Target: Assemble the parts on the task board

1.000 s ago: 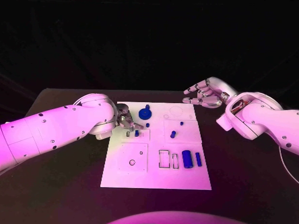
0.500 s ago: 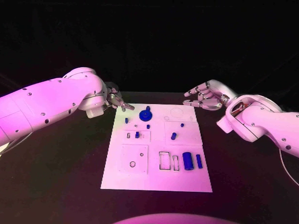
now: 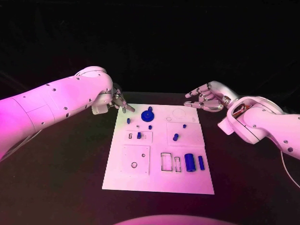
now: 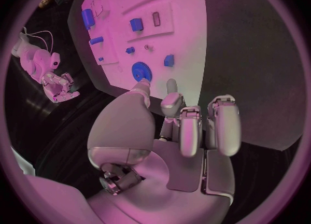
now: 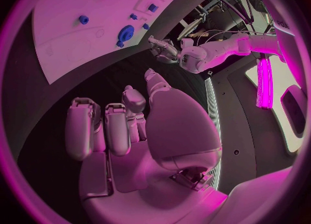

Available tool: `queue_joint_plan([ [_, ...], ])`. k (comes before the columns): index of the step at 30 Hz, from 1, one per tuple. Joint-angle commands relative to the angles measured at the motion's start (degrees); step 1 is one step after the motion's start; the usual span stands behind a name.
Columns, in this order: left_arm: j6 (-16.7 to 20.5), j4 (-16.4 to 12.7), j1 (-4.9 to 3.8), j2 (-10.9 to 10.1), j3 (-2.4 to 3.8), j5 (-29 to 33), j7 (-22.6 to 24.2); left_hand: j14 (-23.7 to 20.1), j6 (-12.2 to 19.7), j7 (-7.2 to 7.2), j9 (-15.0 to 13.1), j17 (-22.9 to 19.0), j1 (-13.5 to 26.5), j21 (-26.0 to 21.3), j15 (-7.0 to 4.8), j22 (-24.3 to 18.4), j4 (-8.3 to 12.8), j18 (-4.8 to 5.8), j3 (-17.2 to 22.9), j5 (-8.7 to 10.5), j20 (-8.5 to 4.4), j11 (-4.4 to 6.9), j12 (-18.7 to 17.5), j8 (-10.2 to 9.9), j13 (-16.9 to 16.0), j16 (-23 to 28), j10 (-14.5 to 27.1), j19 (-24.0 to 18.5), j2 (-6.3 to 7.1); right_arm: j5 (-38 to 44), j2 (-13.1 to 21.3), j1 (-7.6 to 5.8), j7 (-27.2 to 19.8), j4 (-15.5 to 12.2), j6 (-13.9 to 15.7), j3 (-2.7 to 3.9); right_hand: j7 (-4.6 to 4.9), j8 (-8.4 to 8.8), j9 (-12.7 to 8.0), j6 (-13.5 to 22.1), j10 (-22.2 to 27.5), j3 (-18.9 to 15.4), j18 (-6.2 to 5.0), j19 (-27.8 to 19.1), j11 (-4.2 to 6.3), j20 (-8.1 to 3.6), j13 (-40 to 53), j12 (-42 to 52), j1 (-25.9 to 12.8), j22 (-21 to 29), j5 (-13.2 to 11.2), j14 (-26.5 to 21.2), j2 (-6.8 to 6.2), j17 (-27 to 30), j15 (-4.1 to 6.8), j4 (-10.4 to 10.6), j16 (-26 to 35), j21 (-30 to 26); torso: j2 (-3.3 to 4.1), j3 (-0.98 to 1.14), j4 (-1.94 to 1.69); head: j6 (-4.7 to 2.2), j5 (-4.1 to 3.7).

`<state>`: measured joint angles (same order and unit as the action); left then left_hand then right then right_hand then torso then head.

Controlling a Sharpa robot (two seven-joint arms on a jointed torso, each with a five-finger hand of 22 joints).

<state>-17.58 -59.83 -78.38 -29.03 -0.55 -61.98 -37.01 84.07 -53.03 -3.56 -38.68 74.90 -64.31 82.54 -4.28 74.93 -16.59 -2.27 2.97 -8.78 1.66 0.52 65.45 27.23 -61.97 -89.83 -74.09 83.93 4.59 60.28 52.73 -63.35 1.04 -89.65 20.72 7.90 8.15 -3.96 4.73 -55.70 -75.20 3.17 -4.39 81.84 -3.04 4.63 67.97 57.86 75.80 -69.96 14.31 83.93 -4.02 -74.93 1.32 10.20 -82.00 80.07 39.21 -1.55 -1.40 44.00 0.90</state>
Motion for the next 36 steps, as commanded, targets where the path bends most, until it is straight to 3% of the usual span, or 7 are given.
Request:
queue_joint_plan([
  [1, -2.9, 1.3, 0.32, 0.9, -0.20, -1.5, 1.0, 5.9, -0.8, 0.00, 0.1, 15.1, 0.2, 0.1, 0.20, 4.9, 0.0, -0.09, -0.6, 0.07, 0.49, 0.02, 0.5, 0.0, -0.2, -0.2, -0.4, 2.2, -0.81, 0.1, -0.1, 0.05, -0.4, 0.0, -0.8, 0.00, 0.08, -0.10, -0.1, -0.4, 0.3, -0.3, 0.34, -0.5, -0.11, 0.03, 0.1, 0.0, -0.4, 0.0, 0.3, 3.3, 0.07, -2.5, -0.04, 0.1, 0.4, -0.3, 0.00, 0.00, 0.03, 0.15, -0.03],
  [9, -3.8, 2.3, 0.72, 1.8, -0.42, -1.3, 1.4, 5.9, -1.6, 0.30, 0.2, 15.1, 0.5, 0.3, 0.01, 5.2, 0.0, -0.02, -1.6, 0.09, 0.35, 0.27, 1.1, 0.5, -0.7, -0.2, -0.8, 2.3, -1.50, 0.1, -0.3, 0.06, -0.4, 0.2, -0.9, 0.00, 0.08, -0.10, -0.1, -0.4, 0.3, -0.3, 0.34, -0.5, -0.11, 0.03, 0.1, 0.0, -0.4, 0.0, 0.3, 3.3, 0.09, -2.5, -0.04, 0.1, 0.4, -0.3, -0.08, 0.09, 0.00, 0.40, -0.04],
  [19, -6.0, 3.2, 0.98, 2.3, -0.67, -1.2, 1.3, 5.9, -1.9, 0.52, 0.2, 15.1, -0.3, 0.3, -0.15, 5.4, 0.2, -0.01, -2.0, 0.01, 0.21, 0.46, 1.3, 0.8, -0.8, -0.2, -1.0, 2.3, -2.20, 0.1, -0.3, 0.06, -0.4, 0.2, -0.9, 0.00, 0.07, -0.11, -0.1, -0.4, 0.3, -0.3, 0.33, -0.6, -0.09, 0.03, 0.1, 0.0, -0.3, 0.1, 0.4, 3.3, 0.17, -2.5, -0.03, 0.1, 0.4, -0.3, -0.06, 0.05, -0.02, 0.50, -0.09],
  [36, -6.3, 3.8, 1.38, 2.9, -1.06, -0.6, 1.9, 5.9, -2.1, 0.67, 0.3, 15.1, -2.6, 0.4, -0.31, 5.5, 0.7, 0.02, -2.1, -0.09, 0.03, 0.62, 1.5, 1.1, -0.9, -0.2, -1.1, 2.4, -3.38, 0.1, -0.4, 0.06, -0.4, 0.2, -1.0, 0.00, 0.07, -0.11, -0.1, -0.4, 0.3, -0.3, 0.34, -0.5, -0.08, 0.03, 0.1, 0.0, -0.2, 0.0, 0.4, 3.3, 0.21, -2.5, -0.02, 0.1, 0.4, -0.3, -0.08, 0.07, -0.04, 0.59, -0.09],
])
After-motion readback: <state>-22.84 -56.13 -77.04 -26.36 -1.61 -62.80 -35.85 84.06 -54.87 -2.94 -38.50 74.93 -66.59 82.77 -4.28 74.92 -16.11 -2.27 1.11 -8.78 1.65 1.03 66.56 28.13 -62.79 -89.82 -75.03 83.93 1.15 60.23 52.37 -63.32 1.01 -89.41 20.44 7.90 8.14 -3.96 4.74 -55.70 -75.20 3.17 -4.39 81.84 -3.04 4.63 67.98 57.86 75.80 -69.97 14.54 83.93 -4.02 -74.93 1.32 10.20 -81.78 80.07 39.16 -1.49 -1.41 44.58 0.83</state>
